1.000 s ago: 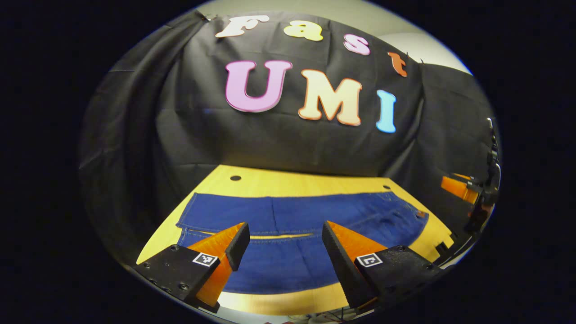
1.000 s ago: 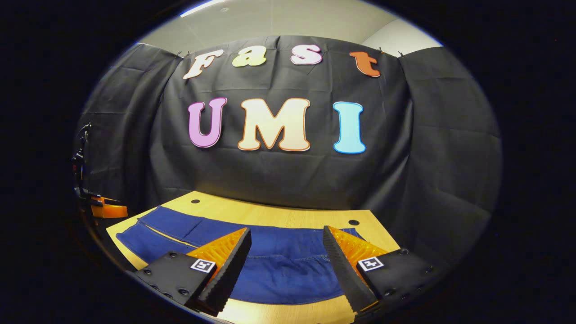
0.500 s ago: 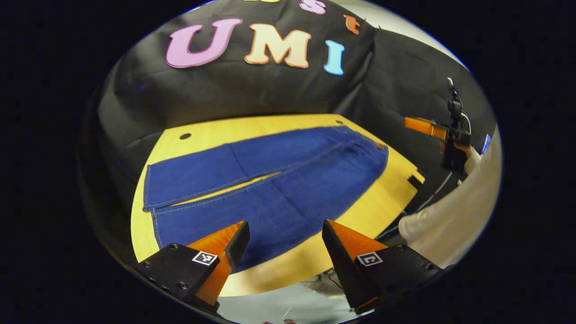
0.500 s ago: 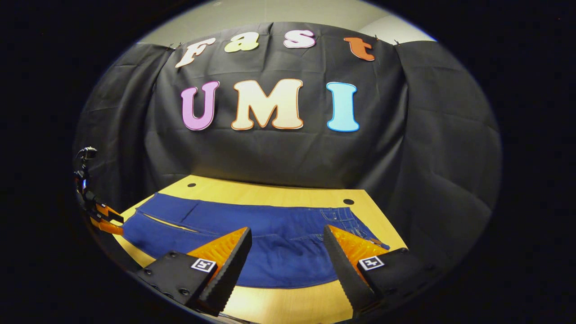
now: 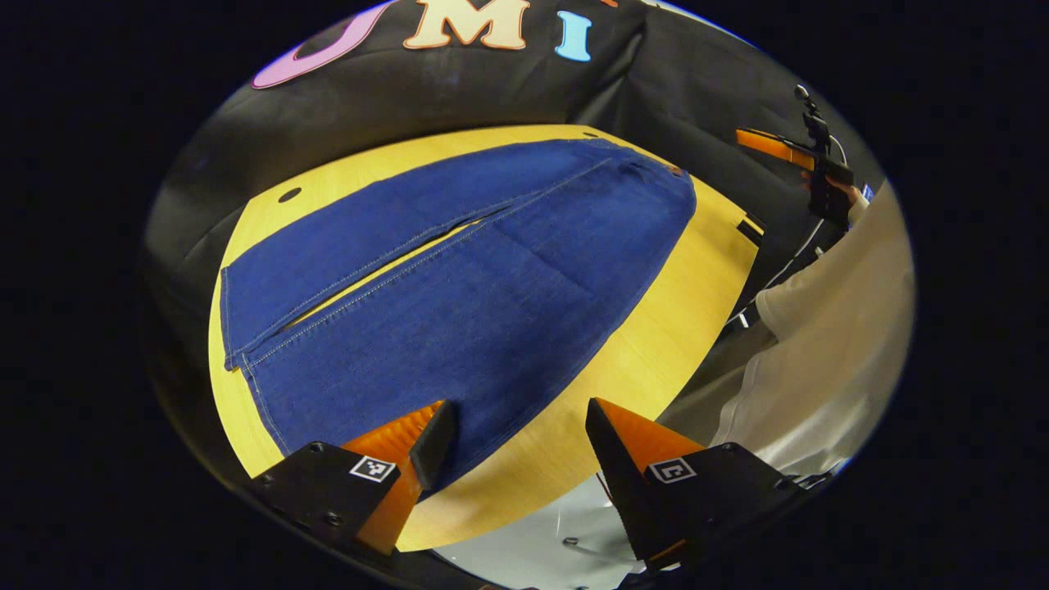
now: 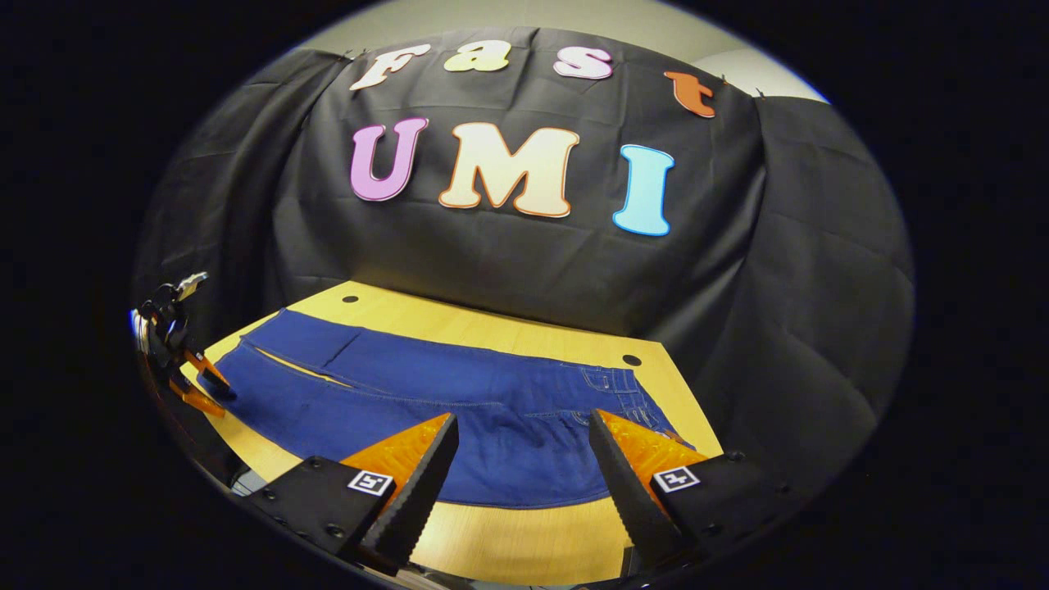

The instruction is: Grasp the waist and the cuffs of the jeans and fold them to make the two legs overlap; first hold the waist and fold one-third of the jeans toward the cuffs, then hold the cuffs and fold the remaining one-third in the same direction to finish folding.

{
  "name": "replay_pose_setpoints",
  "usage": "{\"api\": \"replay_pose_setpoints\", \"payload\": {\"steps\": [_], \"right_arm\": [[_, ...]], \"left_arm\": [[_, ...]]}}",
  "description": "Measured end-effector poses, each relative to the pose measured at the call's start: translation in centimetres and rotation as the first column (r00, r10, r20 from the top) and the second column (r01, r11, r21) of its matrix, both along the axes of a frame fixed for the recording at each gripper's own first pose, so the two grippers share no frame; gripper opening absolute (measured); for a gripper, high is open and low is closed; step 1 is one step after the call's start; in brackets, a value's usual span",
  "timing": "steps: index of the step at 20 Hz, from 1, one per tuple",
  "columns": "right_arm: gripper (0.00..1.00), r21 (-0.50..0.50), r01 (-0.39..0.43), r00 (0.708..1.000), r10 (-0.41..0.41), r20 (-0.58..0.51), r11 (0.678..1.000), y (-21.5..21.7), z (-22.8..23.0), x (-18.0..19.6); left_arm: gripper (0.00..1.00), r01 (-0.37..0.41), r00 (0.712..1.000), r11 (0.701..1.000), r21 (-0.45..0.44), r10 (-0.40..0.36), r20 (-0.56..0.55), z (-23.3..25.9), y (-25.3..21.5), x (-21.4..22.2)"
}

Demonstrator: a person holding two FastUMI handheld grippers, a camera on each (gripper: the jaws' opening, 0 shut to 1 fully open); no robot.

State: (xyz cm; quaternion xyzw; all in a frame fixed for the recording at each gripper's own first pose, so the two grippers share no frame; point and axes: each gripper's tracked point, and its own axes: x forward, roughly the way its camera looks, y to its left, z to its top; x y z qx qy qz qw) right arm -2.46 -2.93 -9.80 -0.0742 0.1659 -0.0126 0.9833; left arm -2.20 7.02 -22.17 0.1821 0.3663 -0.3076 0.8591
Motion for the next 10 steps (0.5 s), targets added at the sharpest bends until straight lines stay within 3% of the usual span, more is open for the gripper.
{"api": "replay_pose_setpoints", "payload": {"steps": [10], "right_arm": [[0.99,0.02,-0.013,0.999,0.014,-0.04,1.0,0.6,-1.6,1.8]], "left_arm": [[0.94,0.046,0.998,0.991,0.123,-0.04,-0.055,-1.5,2.4,0.9]]}}
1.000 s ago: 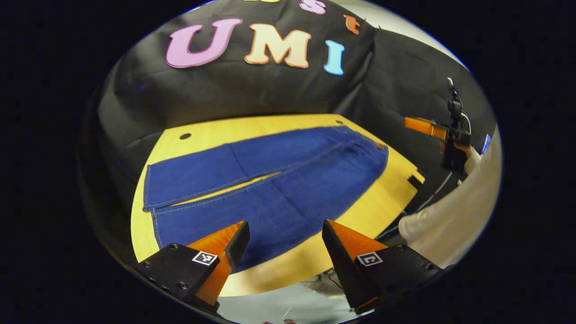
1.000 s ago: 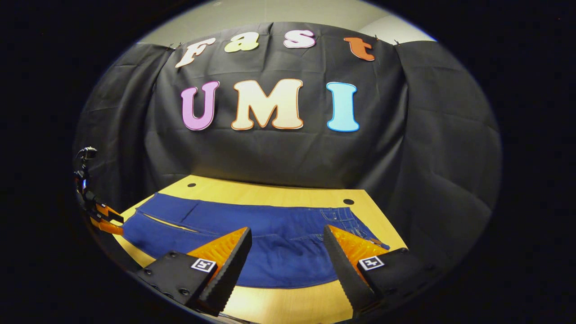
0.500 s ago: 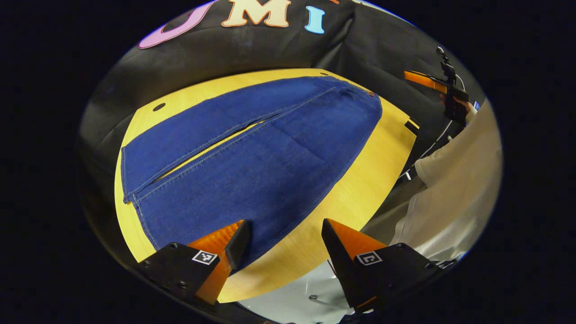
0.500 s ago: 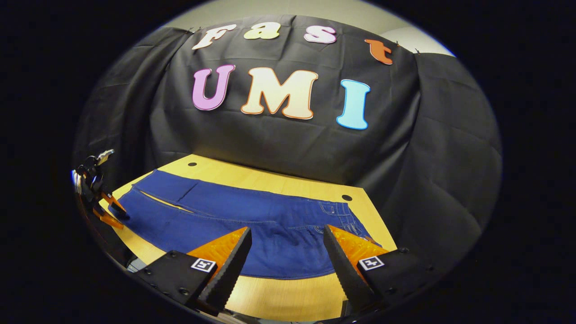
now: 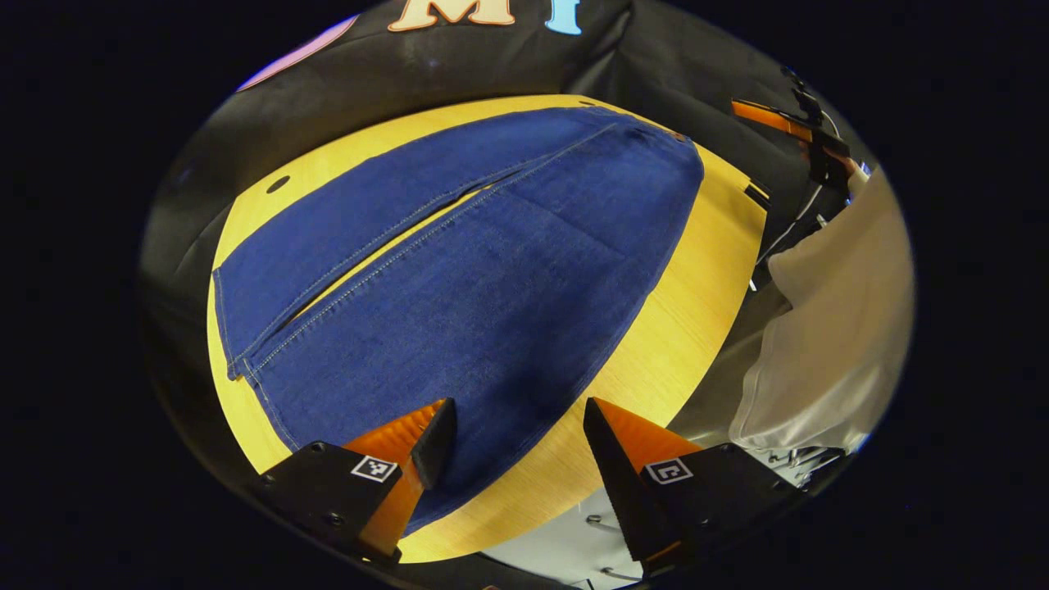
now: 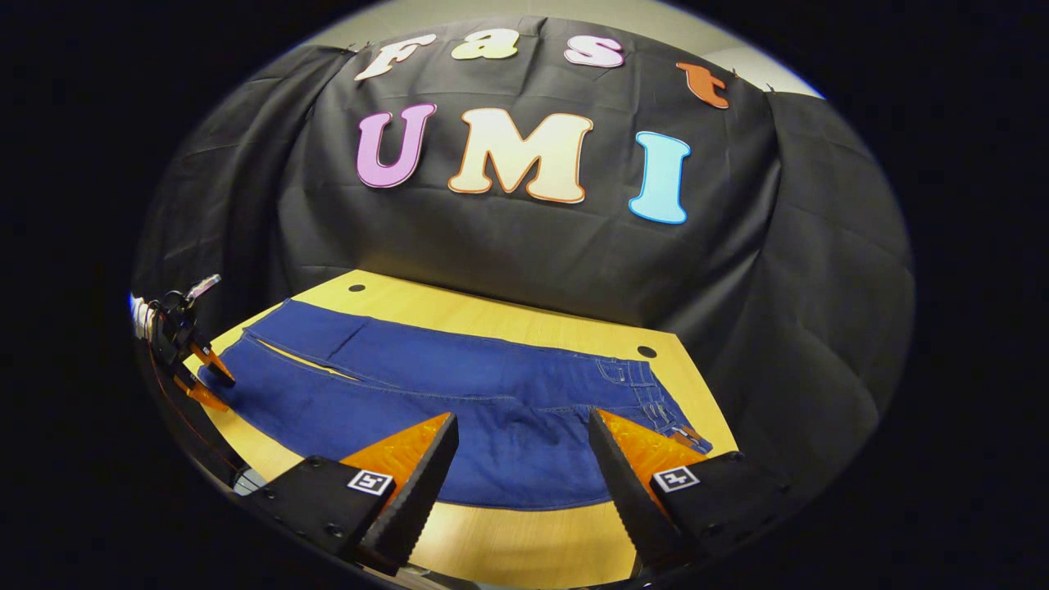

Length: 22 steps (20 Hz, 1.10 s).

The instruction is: Grasp the waist and the cuffs of the jeans and fold them to make the two legs overlap; first hold the waist and fold one-third of the jeans toward the cuffs, then hold the cuffs and fold the remaining one-third in the same direction to finish folding.

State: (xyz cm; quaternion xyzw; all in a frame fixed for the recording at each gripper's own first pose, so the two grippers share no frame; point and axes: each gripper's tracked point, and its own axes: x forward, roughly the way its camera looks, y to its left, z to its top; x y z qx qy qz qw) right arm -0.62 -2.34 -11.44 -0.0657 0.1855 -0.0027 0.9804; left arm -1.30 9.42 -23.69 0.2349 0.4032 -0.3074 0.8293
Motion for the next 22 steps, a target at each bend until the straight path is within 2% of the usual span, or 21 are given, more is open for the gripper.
{"api": "replay_pose_setpoints", "payload": {"steps": [5,7,10,14,15,18,19,20,22], "right_arm": [[0.99,-0.004,-0.011,1.0,0.011,-0.018,1.0,-0.1,-0.8,0.8],[0.99,0.002,-0.019,0.999,0.019,-0.031,1.0,0.0,-1.4,0.9],[1.0,0.018,-0.029,0.998,0.03,-0.048,0.999,0.3,-2.2,1.1],[0.99,0.018,-0.05,0.996,0.052,-0.074,0.999,0.2,-3.2,1.2],[0.99,0.02,-0.056,0.995,0.058,-0.081,0.998,0.2,-3.5,1.2],[0.99,0.023,-0.085,0.991,0.087,-0.102,0.996,0.1,-4.3,1.2],[0.99,0.021,-0.101,0.988,0.103,-0.112,0.995,0.0,-4.7,1.1],[0.99,0.018,-0.121,0.984,0.122,-0.128,0.993,0.0,-5.2,1.1],[1.0,0.003,-0.178,0.97,0.176,-0.167,0.984,-0.2,-6.2,0.9]], "left_arm": [[0.88,0.035,0.999,0.994,0.1,-0.037,0.021,-0.7,1.0,0.4],[0.86,0.052,0.998,0.993,0.106,-0.056,0.033,-0.8,0.8,0.6],[0.82,0.002,0.999,0.996,0.084,-0.005,0.035,-0.7,1.1,0.8],[0.64,-0.005,1.0,0.992,0.122,0.003,0.013,-0.7,1.3,1.0],[0.64,-0.015,1.0,0.991,0.132,0.015,0.005,-0.6,1.3,1.1],[0.34,-0.019,1.0,0.988,0.155,0.02,-0.007,-0.6,1.0,1.2],[0.3,-0.015,1.0,0.987,0.16,0.016,-0.006,-0.7,0.7,1.1],[0.12,-0.009,1.0,0.985,0.172,0.01,-0.005,-0.7,0.6,1.2],[0.05,0.002,1.0,0.983,0.182,-0.002,-0.002,-0.7,0.6,1.2]]}}
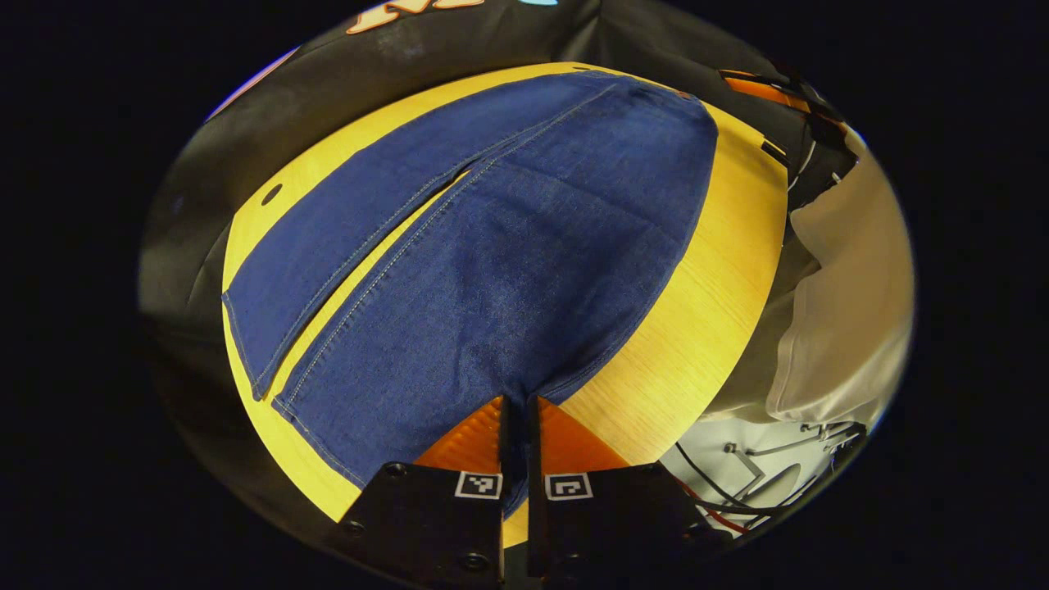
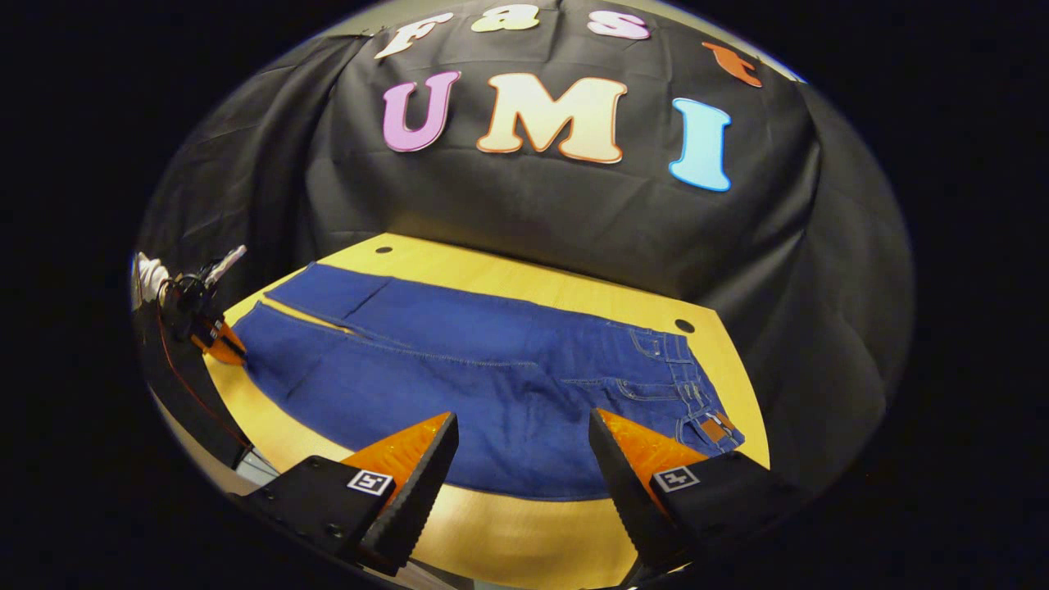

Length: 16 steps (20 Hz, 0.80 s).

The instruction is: Grasp the waist and the cuffs of the jeans and fold them to make the two legs overlap; first hold the waist and fold one-third of the jeans toward the cuffs, then hold the cuffs and fold the remaining one-third in the same direction to finish folding.

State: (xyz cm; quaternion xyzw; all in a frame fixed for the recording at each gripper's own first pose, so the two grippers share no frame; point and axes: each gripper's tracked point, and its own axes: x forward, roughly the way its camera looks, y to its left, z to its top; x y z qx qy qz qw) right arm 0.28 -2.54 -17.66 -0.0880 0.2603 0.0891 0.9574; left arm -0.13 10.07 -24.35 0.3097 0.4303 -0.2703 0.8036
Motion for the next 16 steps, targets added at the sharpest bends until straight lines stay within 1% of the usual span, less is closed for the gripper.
{"api": "replay_pose_setpoints", "payload": {"steps": [1,2,3,4,5,8,10,13,15,16], "right_arm": [[1.0,-0.013,-0.038,0.999,0.038,-0.019,0.999,-0.1,-0.4,-0.1],[0.99,-0.027,-0.081,0.996,0.079,-0.042,0.996,-0.3,-1.0,-0.1],[1.0,-0.042,-0.122,0.99,0.119,-0.075,0.992,-0.6,-1.8,-0.1],[0.99,-0.055,-0.156,0.982,0.149,-0.117,0.986,-1.0,-2.8,-0.4],[0.99,-0.062,-0.187,0.971,0.175,-0.16,0.98,-1.4,-3.7,-0.5],[0.99,-0.097,-0.269,0.937,0.237,-0.258,0.958,-3.3,-6.1,-0.1],[0.99,-0.125,-0.334,0.897,0.274,-0.348,0.934,-4.7,-8.5,-0.4],[0.99,-0.154,-0.437,0.826,0.328,-0.458,0.886,-6.7,-11.4,-1.1],[0.99,-0.159,-0.47,0.791,0.334,-0.512,0.868,-7.8,-13.1,-1.2],[0.99,-0.153,-0.473,0.782,0.333,-0.527,0.868,-7.6,-13.3,-1.4]], "left_arm": [[0.04,-0.001,1.0,1.0,0.007,0.001,-0.008,-0.1,0.1,0.0],[0.01,-0.003,1.0,1.0,0.005,0.003,-0.01,0.0,0.1,0.1],[0.0,-0.012,1.0,1.0,0.011,0.012,-0.023,-0.1,0.1,0.0],[0.01,-0.017,0.999,1.0,0.011,0.017,-0.027,0.0,0.0,0.0],[0.0,-0.02,0.999,1.0,0.019,0.021,-0.034,0.1,0.1,-0.1],[0.0,-0.008,1.0,0.999,0.034,0.009,-0.026,0.0,0.0,0.2],[0.0,-0.026,0.999,0.999,0.033,0.027,-0.03,-0.1,0.1,0.1],[0.0,-0.041,0.998,0.998,0.042,0.043,-0.039,-0.2,0.2,0.1],[0.0,-0.049,0.998,0.997,0.053,0.051,-0.042,0.0,0.2,0.2],[0.0,-0.052,0.998,0.997,0.061,0.055,-0.043,0.0,0.2,0.2]]}}
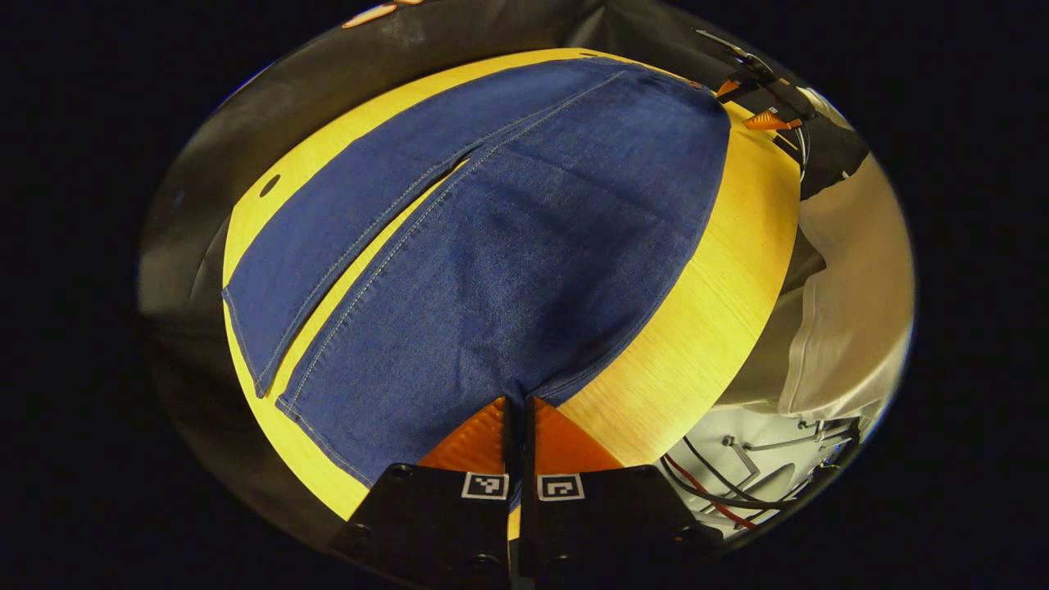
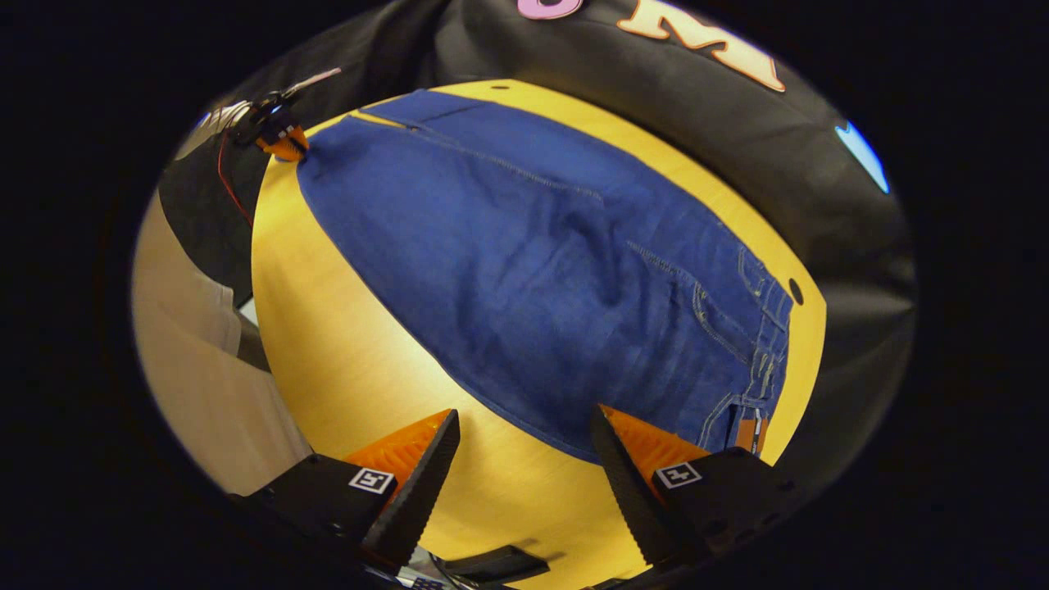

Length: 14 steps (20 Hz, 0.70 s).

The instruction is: Grasp the waist and the cuffs of the jeans and fold them to make the two legs overlap; first hold the waist and fold one-third of the jeans toward the cuffs, then hold the cuffs and fold the remaining one-third in the same direction to finish folding.

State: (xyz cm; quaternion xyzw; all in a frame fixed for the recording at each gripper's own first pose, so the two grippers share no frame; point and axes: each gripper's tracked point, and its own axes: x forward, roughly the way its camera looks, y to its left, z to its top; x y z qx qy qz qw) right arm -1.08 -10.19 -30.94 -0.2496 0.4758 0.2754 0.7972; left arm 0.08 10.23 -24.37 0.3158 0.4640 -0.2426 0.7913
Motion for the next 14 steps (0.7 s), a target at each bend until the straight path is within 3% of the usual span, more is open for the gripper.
{"api": "replay_pose_setpoints", "payload": {"steps": [5,10,13,14], "right_arm": [[0.99,0.012,-0.004,0.996,0.005,-0.092,1.0,-0.2,-2.0,0.4],[0.95,0.038,-0.01,0.994,0.014,-0.11,0.999,0.3,-2.0,0.6],[0.88,0.03,0.004,0.994,0.0,-0.11,1.0,0.5,-1.6,0.7],[0.8,0.027,0.007,0.994,-0.004,-0.11,1.0,0.3,-1.8,1.1]], "left_arm": [[0.0,-0.006,1.0,0.999,0.033,0.006,-0.008,-0.2,0.1,0.1],[0.0,-0.012,1.0,0.999,0.04,0.013,-0.018,-0.2,0.2,0.1],[0.0,-0.024,0.999,0.999,0.043,0.025,-0.021,-0.2,0.1,0.1],[0.0,-0.026,0.999,0.999,0.048,0.027,-0.021,-0.2,0.1,0.1]]}}
